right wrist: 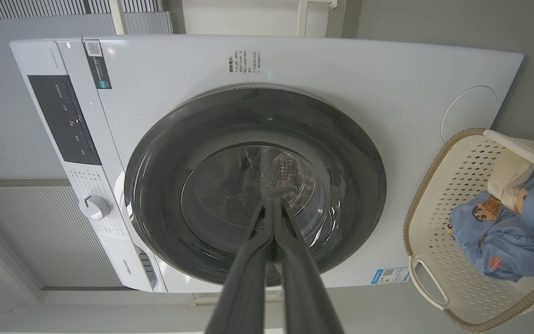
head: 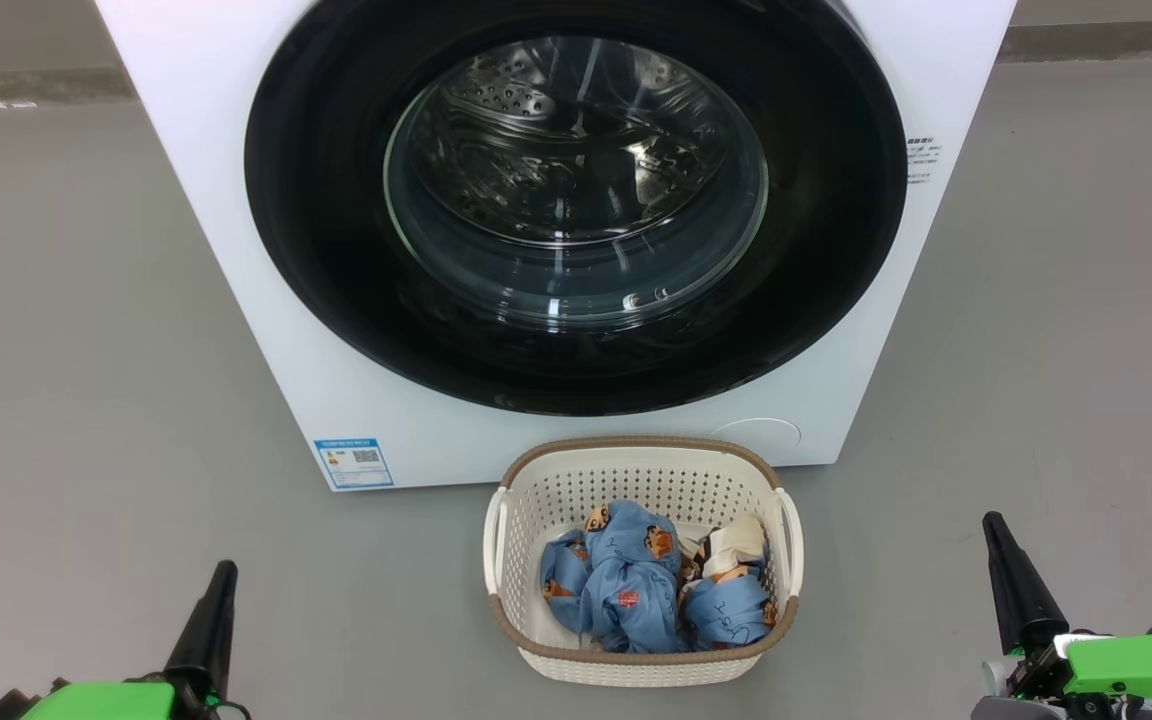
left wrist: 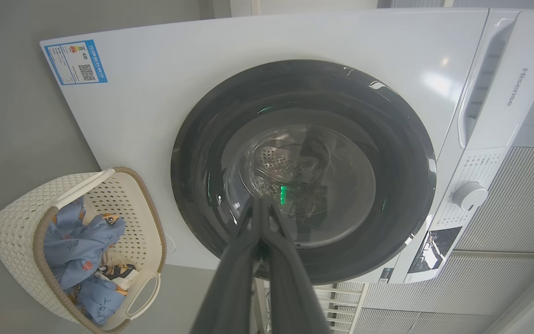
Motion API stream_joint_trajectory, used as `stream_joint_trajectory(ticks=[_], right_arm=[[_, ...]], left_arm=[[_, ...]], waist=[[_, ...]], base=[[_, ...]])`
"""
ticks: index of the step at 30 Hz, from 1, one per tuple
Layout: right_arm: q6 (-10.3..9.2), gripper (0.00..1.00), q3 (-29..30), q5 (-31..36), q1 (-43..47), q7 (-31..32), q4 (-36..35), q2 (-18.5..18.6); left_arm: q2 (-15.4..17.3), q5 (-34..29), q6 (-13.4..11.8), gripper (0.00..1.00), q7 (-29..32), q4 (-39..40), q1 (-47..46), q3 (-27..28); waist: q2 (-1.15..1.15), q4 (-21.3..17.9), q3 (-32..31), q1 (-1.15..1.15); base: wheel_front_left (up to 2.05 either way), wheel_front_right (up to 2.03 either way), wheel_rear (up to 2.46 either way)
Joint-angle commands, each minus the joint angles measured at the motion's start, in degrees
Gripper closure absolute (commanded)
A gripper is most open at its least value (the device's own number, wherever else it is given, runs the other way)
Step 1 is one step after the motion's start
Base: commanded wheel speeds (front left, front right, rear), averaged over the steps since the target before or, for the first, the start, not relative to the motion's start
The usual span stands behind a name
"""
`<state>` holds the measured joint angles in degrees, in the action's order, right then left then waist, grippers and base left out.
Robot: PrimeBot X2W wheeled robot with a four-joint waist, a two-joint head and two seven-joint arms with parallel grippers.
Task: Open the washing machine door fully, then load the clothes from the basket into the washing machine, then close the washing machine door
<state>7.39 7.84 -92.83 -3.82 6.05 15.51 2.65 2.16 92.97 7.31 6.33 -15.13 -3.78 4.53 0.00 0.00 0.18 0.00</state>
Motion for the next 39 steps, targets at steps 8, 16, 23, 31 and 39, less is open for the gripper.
stream_joint_trajectory(ticks=[8, 16, 23, 31, 39], right_arm=[[0.1, 1.0, -1.26, 0.72, -2.37, 0.49, -1.48, 0.23], [0.1, 1.0, -1.26, 0.72, -2.37, 0.49, -1.48, 0.23], [0.1, 1.0, -1.26, 0.72, -2.37, 0.49, -1.48, 0.23], [0.0, 0.0, -0.41, 0.29, 1.18, -0.7, 1.85, -0.4], [0.01, 0.0, -1.05, 3.24, 1.29, -2.27, 1.55, -0.19]], left_arm=[[0.72, -0.86, 0.18, 1.0, 0.2, 1.1, -2.41, 2.05], [0.72, -0.86, 0.18, 1.0, 0.2, 1.1, -2.41, 2.05], [0.72, -0.86, 0.18, 1.0, 0.2, 1.1, -2.41, 2.05], [-0.67, -0.32, 0.0, 0.0, -0.68, -1.4, 1.32, -0.5], [-0.23, -2.66, 0.01, 0.0, -2.25, -0.48, 1.46, -1.26]], waist=[[0.0, 0.0, 0.0, 0.0], [0.0, 0.0, 0.0, 0.0], [0.0, 0.0, 0.0, 0.0], [0.0, 0.05, 0.09, 0.04], [0.0, 0.25, 0.01, 0.0]], base=[[0.0, 0.0, 0.0], [0.0, 0.0, 0.0], [0.0, 0.0, 0.0], [0.0, 0.0, 0.0], [0.0, 0.0, 0.0]])
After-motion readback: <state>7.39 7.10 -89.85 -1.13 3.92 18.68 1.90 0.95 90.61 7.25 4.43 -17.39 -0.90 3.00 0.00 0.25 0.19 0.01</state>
